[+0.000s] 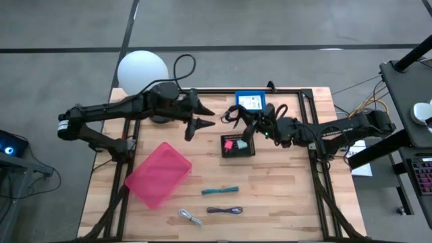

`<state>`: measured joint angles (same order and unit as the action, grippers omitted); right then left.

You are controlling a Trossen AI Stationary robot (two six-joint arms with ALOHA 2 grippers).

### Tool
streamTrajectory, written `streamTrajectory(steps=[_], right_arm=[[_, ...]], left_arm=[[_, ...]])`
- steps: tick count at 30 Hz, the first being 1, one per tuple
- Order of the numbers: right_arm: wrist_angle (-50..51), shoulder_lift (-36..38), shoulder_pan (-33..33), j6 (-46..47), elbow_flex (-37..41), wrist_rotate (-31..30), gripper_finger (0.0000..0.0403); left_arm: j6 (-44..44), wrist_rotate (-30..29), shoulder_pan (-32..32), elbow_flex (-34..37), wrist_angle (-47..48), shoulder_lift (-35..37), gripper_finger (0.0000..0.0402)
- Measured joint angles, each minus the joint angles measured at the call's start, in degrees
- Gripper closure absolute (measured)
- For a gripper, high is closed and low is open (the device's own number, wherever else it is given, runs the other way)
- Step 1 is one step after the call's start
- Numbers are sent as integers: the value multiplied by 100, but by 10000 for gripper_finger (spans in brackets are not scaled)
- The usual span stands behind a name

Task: Pick and place items into bin
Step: Put the black charger cable into the pink bin

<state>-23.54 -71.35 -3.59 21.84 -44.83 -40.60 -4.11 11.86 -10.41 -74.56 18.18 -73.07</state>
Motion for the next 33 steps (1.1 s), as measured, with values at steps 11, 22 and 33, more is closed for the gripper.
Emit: streamTrajectory(steps=[11, 22, 33], right_arm=[[0, 0, 67, -145, -82, -11, 390], [-72, 0, 71, -261, -93, -40, 390], [-74, 0, 69, -263, -131, -27, 390]], left_arm=[[-7, -7, 0, -2, -593, -550, 235], [-3, -301, 0, -13, -1039, -845, 235], [-3, -975, 0, -13, -959, -864, 235]])
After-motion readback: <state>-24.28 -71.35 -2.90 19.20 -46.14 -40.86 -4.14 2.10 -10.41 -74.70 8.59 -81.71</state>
